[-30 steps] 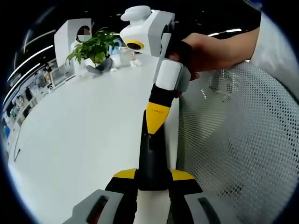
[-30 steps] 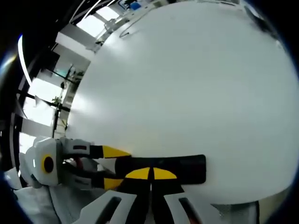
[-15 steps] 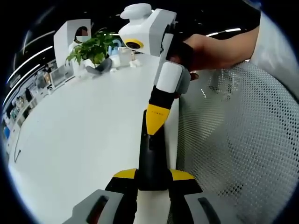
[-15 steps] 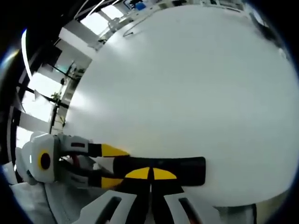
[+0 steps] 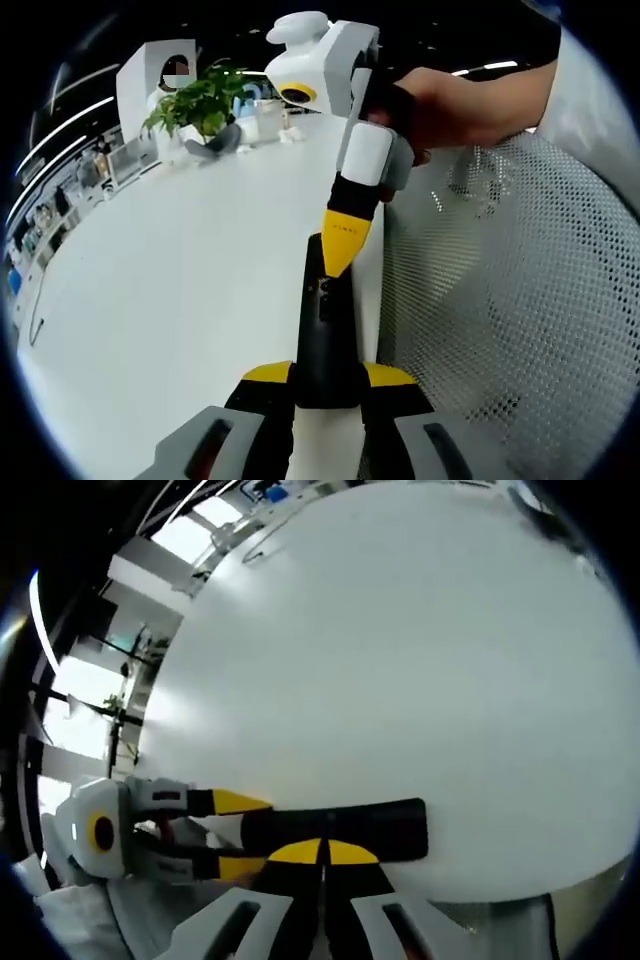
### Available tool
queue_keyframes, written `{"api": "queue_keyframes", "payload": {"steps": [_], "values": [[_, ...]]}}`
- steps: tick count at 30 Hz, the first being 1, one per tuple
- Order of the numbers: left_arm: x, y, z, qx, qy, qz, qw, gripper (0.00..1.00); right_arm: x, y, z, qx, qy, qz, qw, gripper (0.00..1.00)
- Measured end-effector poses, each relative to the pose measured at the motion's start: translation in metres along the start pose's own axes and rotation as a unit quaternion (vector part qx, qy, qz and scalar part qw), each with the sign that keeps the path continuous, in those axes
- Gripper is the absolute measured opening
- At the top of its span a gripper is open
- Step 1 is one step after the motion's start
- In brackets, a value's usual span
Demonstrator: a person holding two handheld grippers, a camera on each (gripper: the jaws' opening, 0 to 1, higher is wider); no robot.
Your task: Press the specified remote control buttons in sequence, fully releasing each button before pressing the next.
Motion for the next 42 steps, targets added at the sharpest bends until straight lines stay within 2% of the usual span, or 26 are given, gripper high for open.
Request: {"api": "queue_keyframes", "payload": {"steps": [7,19,28,32,37,42], "values": [[-0.0002,0.0002,0.0,0.002,0.001,-0.001,1.0,0.24,-0.0026,0.0018,0.0039,-0.013,-0.008,-0.005,0.9999,0.0],[-0.0001,0.0004,0.0006,0.004,0.002,0.003,1.0,0.24,-0.0061,0.0046,0.0075,-0.026,0.015,-0.061,0.9977,0.0],[0.0001,0.0003,0.0005,0.003,0.002,0.004,1.0,0.24,-0.0077,0.0052,0.0086,-0.029,0.02,-0.075,0.9965,0.0],[-0.0001,0.0002,0.0004,0.002,0.001,0.004,1.0,0.25,-0.0068,0.0047,0.0081,-0.027,0.018,-0.07,0.997,0.0],[0.0,0.0004,0.0,0.002,0.001,0.001,1.0,0.24,-0.0043,0.003,0.0071,-0.028,0.007,-0.042,0.9987,0.0],[0.0,0.0004,0.0,0.002,0.002,0.004,1.0,0.24,-0.0088,-0.0019,0.0036,0.009,-0.01,-0.043,0.999,0.0]]}}
Point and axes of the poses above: the point that each gripper's makers call its tool centre point, and the gripper's own axes: z roughly forward along the fingers, x roughly to its right, y roughly out of its underside, the point moved 8 cm from there along -z, roughly backward along the fingers, and after that the axes turned 7 degrees about -z, right-handed, at the moved point
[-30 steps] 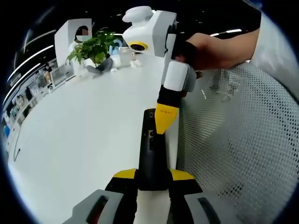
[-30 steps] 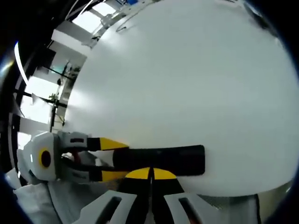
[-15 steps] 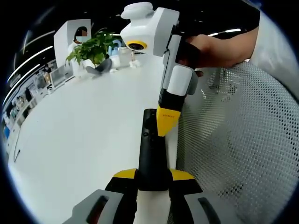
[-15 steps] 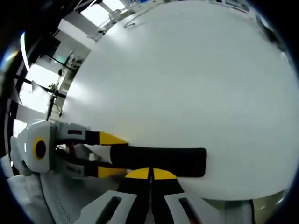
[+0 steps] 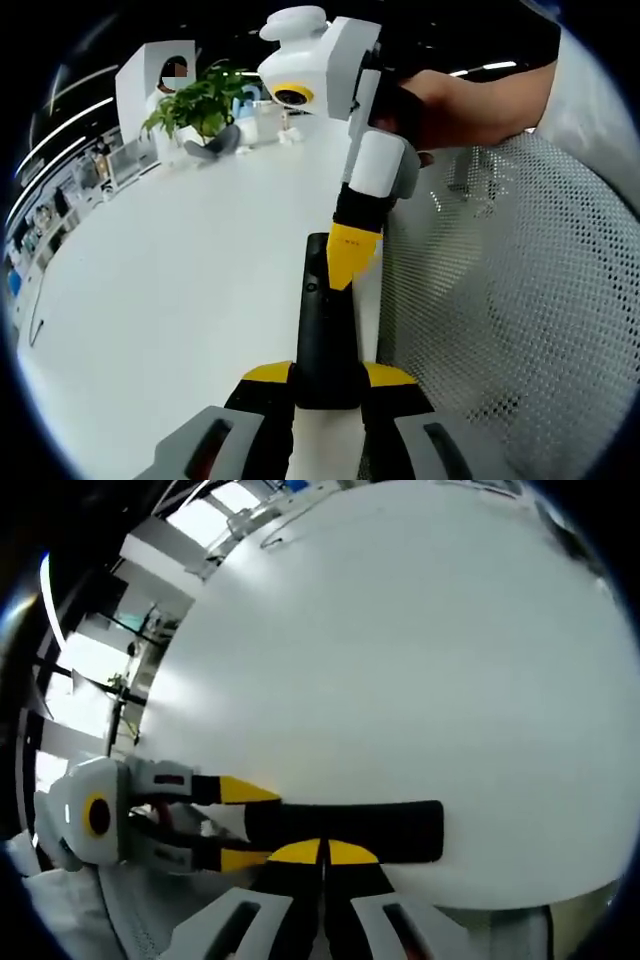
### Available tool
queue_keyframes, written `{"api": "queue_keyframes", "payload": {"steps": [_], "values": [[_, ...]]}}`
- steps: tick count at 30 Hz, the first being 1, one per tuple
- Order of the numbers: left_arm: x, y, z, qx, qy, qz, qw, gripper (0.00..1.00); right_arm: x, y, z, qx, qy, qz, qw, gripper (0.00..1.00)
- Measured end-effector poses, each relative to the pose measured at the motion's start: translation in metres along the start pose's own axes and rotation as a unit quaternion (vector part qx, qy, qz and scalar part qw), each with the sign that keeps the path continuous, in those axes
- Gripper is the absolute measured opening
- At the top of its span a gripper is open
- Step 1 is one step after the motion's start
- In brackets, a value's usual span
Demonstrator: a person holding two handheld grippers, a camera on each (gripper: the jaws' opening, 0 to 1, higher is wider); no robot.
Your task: Press the specified remote control buttons in sequence, fully releasing each button before pressing the next.
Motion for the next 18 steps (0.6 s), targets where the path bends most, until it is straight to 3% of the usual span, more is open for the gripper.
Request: {"api": "queue_keyframes", "payload": {"steps": [5,12,18], "values": [[0.0,0.0,0.0,0.001,0.001,0.002,1.0,0.24,-0.003,-0.003,0.002,0.017,-0.006,-0.014,0.9997,0.0],[0.0,0.0,0.001,0.001,0.002,-0.001,1.0,0.24,-0.006,-0.001,0.011,-0.005,0.001,-0.045,0.999,0.0],[0.0,-0.001,0.001,0.001,0.002,-0.001,1.0,0.24,-0.004,-0.001,0.009,-0.001,-0.004,-0.032,0.9995,0.0]]}}
Point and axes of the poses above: the point that each gripper's makers call its tool centre point, and the gripper's own axes: z roughly forward along the fingers, x roughly to its right, y roughly out of its underside, the point moved 8 cm from there along -z, roughly backward along the fingers, and after that the axes turned 7 degrees about -z, right-handed, at the moved point
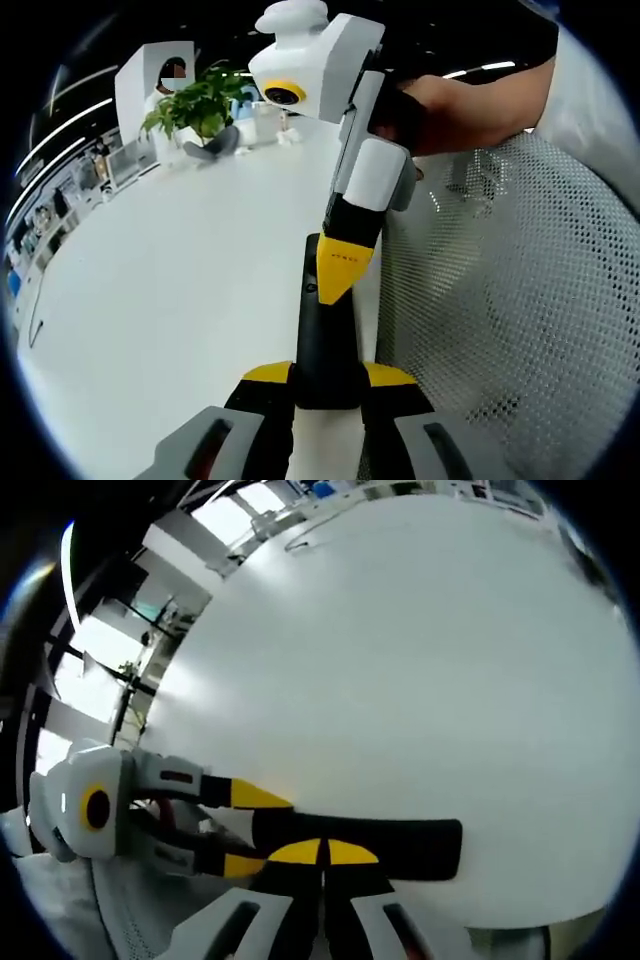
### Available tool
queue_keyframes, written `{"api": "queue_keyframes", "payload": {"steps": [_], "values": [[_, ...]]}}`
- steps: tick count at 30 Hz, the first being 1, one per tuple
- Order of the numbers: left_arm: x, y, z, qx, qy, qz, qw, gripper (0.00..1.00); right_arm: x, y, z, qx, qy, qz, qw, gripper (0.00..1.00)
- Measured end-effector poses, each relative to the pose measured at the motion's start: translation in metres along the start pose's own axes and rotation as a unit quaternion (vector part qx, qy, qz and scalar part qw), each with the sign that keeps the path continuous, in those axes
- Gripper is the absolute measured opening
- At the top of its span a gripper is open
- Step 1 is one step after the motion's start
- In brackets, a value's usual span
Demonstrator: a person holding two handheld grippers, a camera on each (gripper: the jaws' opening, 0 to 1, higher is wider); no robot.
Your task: Press the specified remote control buttons in sequence, fully releasing each button before pressing the next.
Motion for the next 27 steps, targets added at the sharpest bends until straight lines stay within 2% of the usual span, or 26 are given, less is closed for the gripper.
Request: {"api": "queue_keyframes", "payload": {"steps": [6,13,21,27], "values": [[0.0001,-0.0002,0.0002,0.0,0.0,0.0,1.0,0.24,0.0034,0.0004,0.0001,0.005,-0.014,0.029,0.9995,0.0],[-0.0002,0.0001,0.0004,0.001,0.0,-0.001,1.0,0.24,0.0032,0.0001,0.0006,0.006,-0.015,0.03,0.9994,0.0],[-0.0001,0.0004,0.0001,0.002,0.001,-0.001,1.0,0.25,-0.0024,0.0001,0.0006,0.001,0.003,-0.01,0.9999,0.0],[-0.0001,0.0004,0.0,0.002,0.0,-0.001,1.0,0.24,-0.0011,-0.0001,0.0009,0.003,0.004,-0.012,0.9999,0.0]]}}
Point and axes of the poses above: the point that each gripper's makers call its tool centre point, and the gripper's own axes: z roughly forward along the fingers, x roughly to its right, y roughly out of its underside, the point moved 8 cm from there along -z, roughly backward along the fingers, and after that the axes turned 7 degrees about -z, right-handed, at the moved point
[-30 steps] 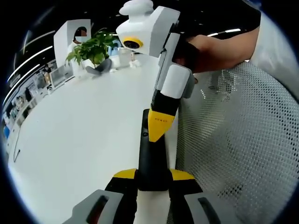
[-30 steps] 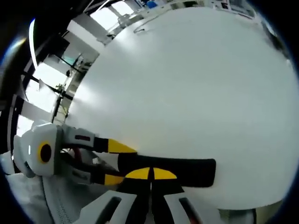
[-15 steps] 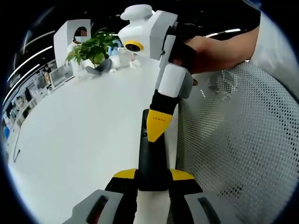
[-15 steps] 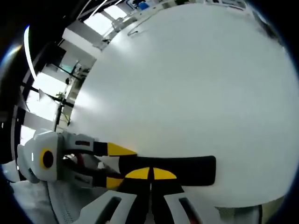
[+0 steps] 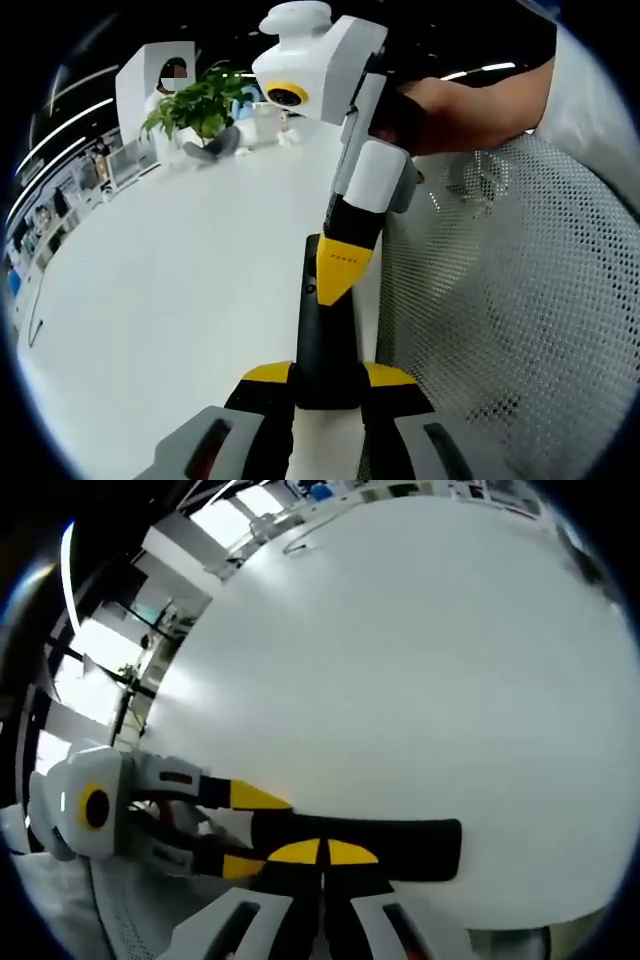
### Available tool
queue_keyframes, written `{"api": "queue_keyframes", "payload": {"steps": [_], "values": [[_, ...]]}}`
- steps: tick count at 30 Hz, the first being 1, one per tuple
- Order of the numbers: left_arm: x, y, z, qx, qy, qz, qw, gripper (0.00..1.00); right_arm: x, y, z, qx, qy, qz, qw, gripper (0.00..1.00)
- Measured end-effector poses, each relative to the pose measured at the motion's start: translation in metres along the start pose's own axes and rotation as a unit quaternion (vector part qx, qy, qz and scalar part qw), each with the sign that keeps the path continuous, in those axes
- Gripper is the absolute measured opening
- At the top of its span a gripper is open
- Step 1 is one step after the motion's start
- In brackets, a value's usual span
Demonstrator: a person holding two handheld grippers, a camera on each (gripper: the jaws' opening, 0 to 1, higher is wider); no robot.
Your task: Press the specified remote control buttons in sequence, fully releasing each button before pressing the next.
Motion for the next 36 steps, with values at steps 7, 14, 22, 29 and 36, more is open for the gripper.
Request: {"api": "queue_keyframes", "payload": {"steps": [7,14,22,29,36], "values": [[0.0,0.0,0.0,0.0,0.0,0.0,1.0,0.24,-0.001,0.0,-0.001,-0.005,-0.001,-0.003,1.0,0.0],[-0.001,0.0,0.0,0.001,0.001,0.001,1.0,0.24,-0.001,-0.002,0.001,0.001,-0.02,0.006,0.9998,0.0],[0.0,0.0,0.0,0.001,0.001,0.001,1.0,0.24,-0.007,-0.002,0.005,-0.006,-0.024,-0.026,0.9994,0.0],[0.0,0.0,0.001,-0.001,0.0,-0.001,1.0,0.24,-0.009,-0.001,0.006,-0.005,-0.017,-0.053,0.9984,0.0],[0.0,-0.001,0.001,-0.005,-0.002,-0.001,1.0,0.24,-0.007,-0.002,0.007,-0.001,-0.012,-0.054,0.9984,0.0]]}}
Point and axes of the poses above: the point that each gripper's makers call its tool centre point, and the gripper's own axes: z roughly forward along the fingers, x roughly to its right, y roughly out of its underside, the point moved 8 cm from there along -z, roughly backward along the fingers, and after that the axes turned 7 degrees about -z, right-handed, at the moved point
